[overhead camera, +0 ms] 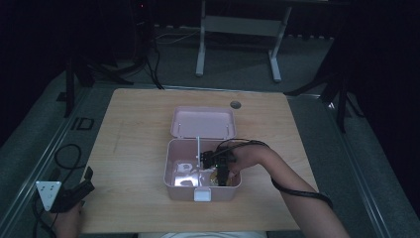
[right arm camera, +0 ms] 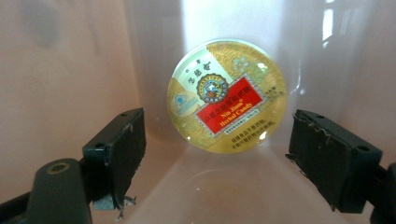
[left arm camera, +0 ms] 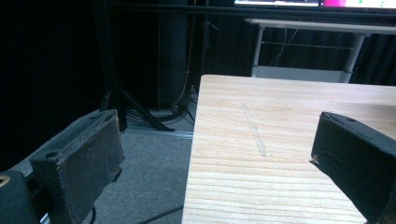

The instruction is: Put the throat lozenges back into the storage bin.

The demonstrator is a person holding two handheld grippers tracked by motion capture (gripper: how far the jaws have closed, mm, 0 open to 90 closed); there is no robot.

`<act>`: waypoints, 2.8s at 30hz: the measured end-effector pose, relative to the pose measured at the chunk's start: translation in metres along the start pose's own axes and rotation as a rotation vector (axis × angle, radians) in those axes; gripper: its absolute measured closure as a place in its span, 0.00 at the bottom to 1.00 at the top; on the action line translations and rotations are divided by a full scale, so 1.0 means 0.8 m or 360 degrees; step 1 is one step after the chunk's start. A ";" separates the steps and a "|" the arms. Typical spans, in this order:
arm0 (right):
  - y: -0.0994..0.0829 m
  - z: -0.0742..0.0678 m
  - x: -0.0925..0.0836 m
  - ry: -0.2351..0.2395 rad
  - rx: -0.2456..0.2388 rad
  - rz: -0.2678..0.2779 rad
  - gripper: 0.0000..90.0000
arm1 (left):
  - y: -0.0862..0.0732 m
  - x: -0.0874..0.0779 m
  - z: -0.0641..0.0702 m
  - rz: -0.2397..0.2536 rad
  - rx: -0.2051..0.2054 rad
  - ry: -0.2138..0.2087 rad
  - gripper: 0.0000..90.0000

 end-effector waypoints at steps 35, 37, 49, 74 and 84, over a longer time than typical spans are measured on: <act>-0.129 0.008 -0.091 -0.0110 0.0238 0.0359 0.14 | 0.000 0.000 0.000 -0.0002 0.0004 0.0007 0.03; -0.138 0.012 -0.079 -0.0110 0.0258 0.0364 0.14 | 0.000 0.000 0.000 -0.0001 0.0004 0.0008 0.03; -0.159 0.028 -0.007 -0.0123 0.0380 0.0558 0.14 | 0.000 0.000 0.000 -0.0001 0.0004 0.0004 0.03; -0.222 0.071 0.125 -0.0571 0.1221 0.1170 0.12 | 0.000 0.000 0.000 -0.0001 0.0004 0.0005 0.03; -0.259 0.064 0.140 -0.0618 0.1502 0.1273 0.12 | 0.000 0.000 0.000 -0.0003 0.0000 0.0003 0.03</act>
Point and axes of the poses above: each handheld gripper's, and its own axes: x roughly forward along the jaws, y roughly out of its top, z roughly to its right, the point moved 3 cm from there along x, roughly forward along the jaws, and after that the axes turned 9 degrees about -z, right-handed, at the moved point
